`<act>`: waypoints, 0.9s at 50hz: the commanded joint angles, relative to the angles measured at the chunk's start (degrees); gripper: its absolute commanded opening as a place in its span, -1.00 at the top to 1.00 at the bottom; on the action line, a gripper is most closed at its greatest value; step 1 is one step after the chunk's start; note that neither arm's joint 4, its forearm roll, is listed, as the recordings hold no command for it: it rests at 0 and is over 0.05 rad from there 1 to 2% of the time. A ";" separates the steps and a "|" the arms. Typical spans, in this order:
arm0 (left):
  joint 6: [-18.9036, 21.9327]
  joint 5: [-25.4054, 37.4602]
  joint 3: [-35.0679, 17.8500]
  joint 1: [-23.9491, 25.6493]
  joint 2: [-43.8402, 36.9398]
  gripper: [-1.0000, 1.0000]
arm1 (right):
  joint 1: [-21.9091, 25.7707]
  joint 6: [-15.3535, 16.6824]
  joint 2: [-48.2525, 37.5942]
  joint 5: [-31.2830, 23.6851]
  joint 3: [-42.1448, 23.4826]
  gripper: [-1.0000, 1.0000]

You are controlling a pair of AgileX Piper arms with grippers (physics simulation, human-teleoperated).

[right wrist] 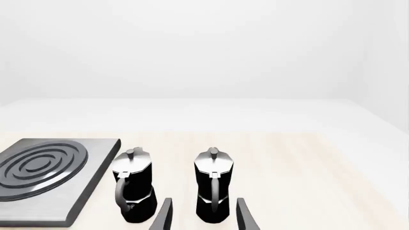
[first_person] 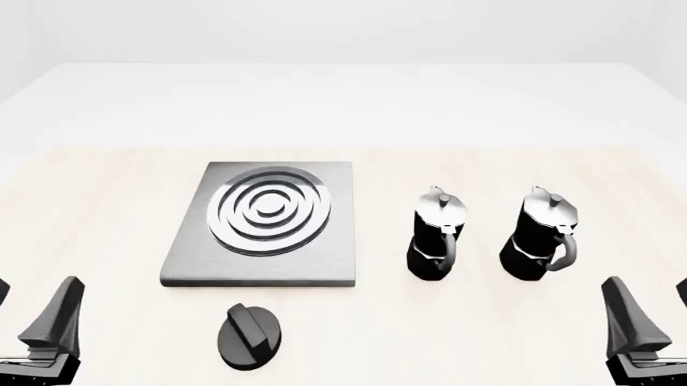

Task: Turn off the stove.

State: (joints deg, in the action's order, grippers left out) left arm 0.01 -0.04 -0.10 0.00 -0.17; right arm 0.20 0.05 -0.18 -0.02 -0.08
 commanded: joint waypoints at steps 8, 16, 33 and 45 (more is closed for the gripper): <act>-0.01 -0.07 -0.15 0.00 -0.25 -1.00 | 0.09 0.09 -0.14 0.03 -0.11 -1.00; 0.00 -0.07 -0.15 0.00 -0.25 -1.00 | 0.37 0.17 -0.10 -0.10 -0.19 -1.00; -0.01 -0.06 -0.15 -0.01 -0.27 -1.00 | 8.30 2.64 0.17 -4.99 -7.18 -1.00; -0.01 -0.07 -0.15 -0.01 -0.26 -1.00 | 10.90 5.95 0.12 -17.15 -19.61 -1.00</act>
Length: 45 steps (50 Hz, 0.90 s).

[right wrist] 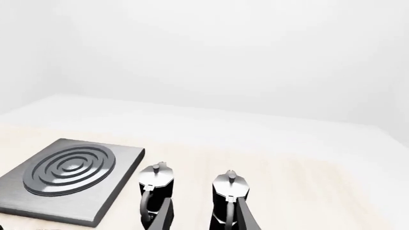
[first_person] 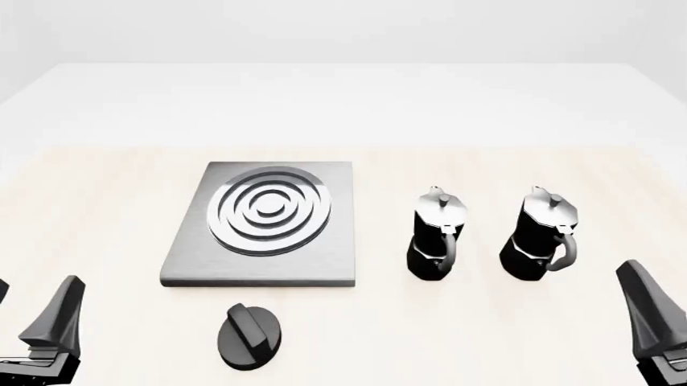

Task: Turn off the stove.

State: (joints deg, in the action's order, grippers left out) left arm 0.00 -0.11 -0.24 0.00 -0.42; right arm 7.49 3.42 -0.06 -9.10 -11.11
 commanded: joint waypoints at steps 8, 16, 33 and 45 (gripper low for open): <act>0.00 0.00 0.00 -0.01 0.00 -1.00 | 9.30 6.10 0.04 -14.39 -12.72 -1.00; 0.01 0.00 0.00 0.00 0.00 -1.00 | 14.18 10.19 -5.12 -13.21 -11.82 -1.00; -0.01 0.00 0.00 0.00 0.00 -1.00 | 19.27 15.82 -19.49 -6.69 -11.03 -1.00; 0.00 0.00 0.00 0.01 -0.01 -1.00 | 22.50 18.72 -33.24 2.68 -9.97 -1.00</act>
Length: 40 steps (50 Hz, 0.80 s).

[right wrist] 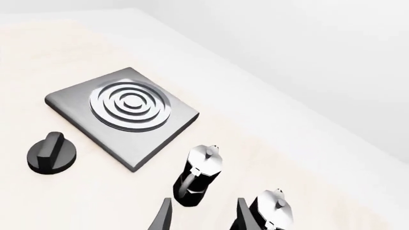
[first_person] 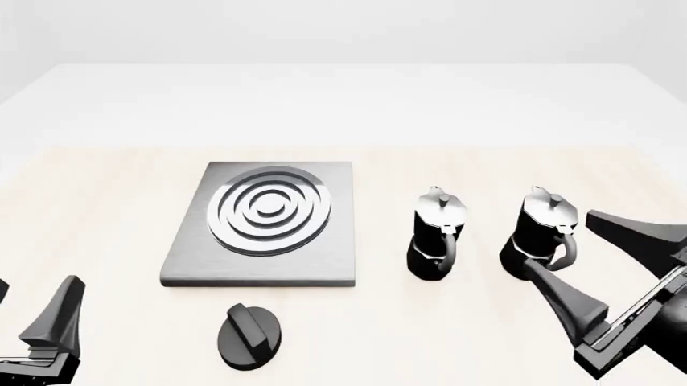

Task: Turn off the stove.

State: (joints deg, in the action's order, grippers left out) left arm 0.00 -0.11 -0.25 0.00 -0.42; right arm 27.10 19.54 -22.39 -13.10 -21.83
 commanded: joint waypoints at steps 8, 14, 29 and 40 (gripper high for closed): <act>-0.01 0.00 0.00 0.00 0.01 -1.00 | 4.05 1.97 -18.14 10.34 0.66 -1.00; 0.00 0.00 0.00 0.01 0.00 -1.00 | 4.96 2.03 -22.27 13.54 1.39 -1.00; 0.00 0.00 0.00 0.00 0.00 -1.00 | 8.89 -1.43 -36.57 22.83 1.00 -1.00; 0.01 0.00 0.00 0.00 0.01 -1.00 | 13.42 -4.20 -48.67 29.32 -2.31 -1.00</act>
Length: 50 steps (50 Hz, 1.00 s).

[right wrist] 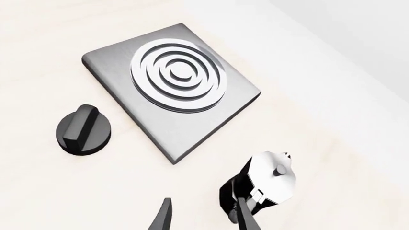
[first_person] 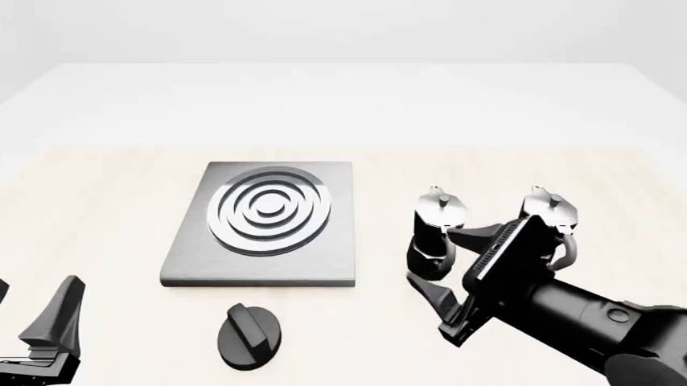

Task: Turn off the stove.

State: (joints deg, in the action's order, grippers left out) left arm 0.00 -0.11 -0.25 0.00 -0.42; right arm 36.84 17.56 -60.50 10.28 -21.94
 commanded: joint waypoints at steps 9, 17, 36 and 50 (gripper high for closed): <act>0.01 0.00 0.00 -0.01 0.00 -1.00 | 6.28 -3.66 -19.41 10.44 -4.98 -1.00; 0.01 0.00 0.00 0.00 0.00 -1.00 | 7.83 -4.13 -26.56 13.91 -7.08 -1.00; 0.01 0.00 0.00 0.02 0.00 -1.00 | 12.67 -7.48 -41.10 16.88 -15.63 -1.00; 0.00 0.00 0.00 0.00 0.00 -1.00 | 19.13 -12.10 -46.01 13.74 -23.10 -1.00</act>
State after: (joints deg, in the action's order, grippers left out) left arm 0.00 -0.11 -0.25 0.00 -0.42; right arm 51.68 8.39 -102.30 25.49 -39.96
